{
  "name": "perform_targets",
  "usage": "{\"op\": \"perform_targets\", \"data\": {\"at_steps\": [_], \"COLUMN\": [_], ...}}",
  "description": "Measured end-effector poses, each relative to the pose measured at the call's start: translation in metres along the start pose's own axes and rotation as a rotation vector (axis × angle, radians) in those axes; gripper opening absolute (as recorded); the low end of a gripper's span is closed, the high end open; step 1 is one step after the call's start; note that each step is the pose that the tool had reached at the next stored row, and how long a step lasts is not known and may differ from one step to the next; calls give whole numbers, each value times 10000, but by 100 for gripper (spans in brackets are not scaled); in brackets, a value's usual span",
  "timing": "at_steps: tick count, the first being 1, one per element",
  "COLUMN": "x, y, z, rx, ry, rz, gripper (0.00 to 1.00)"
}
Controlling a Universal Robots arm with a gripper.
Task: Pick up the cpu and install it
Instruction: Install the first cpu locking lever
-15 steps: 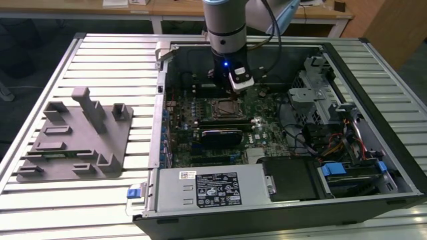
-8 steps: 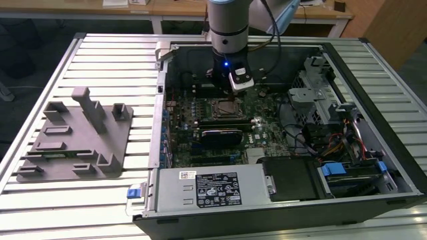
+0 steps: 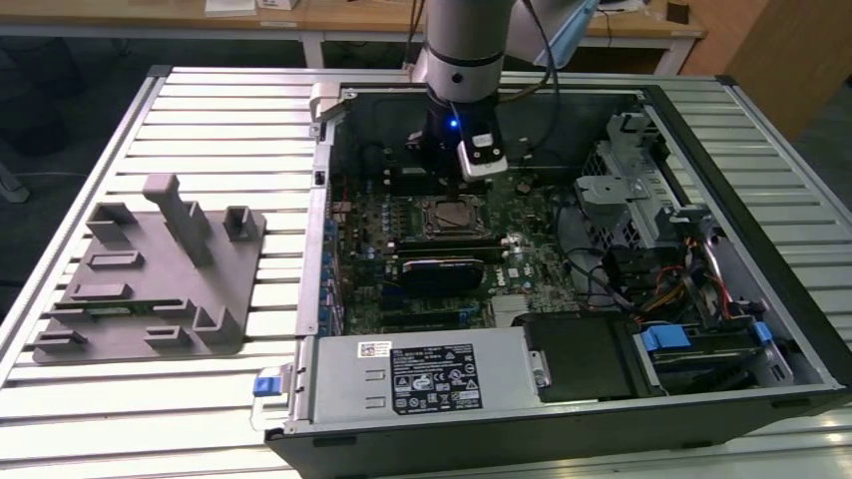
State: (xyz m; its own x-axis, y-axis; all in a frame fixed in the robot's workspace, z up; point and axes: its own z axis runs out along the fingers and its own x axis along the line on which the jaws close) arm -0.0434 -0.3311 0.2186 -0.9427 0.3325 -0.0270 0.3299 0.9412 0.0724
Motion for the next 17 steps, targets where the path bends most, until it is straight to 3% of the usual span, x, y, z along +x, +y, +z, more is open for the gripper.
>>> {"op": "perform_targets", "data": {"at_steps": [4, 9, 11, 15, 17], "x": [-8, -27, -32, -34, -34], "y": [8, 10, 9, 9, 9], "z": [-89, -93, -93, -91, -86], "rx": [8, 108, 216, 512, 596], "ry": [-2, -34, -57, -116, -122], "rz": [-1, -31, -95, -284, -428], "gripper": [11, 11, 11, 11, 11]}}
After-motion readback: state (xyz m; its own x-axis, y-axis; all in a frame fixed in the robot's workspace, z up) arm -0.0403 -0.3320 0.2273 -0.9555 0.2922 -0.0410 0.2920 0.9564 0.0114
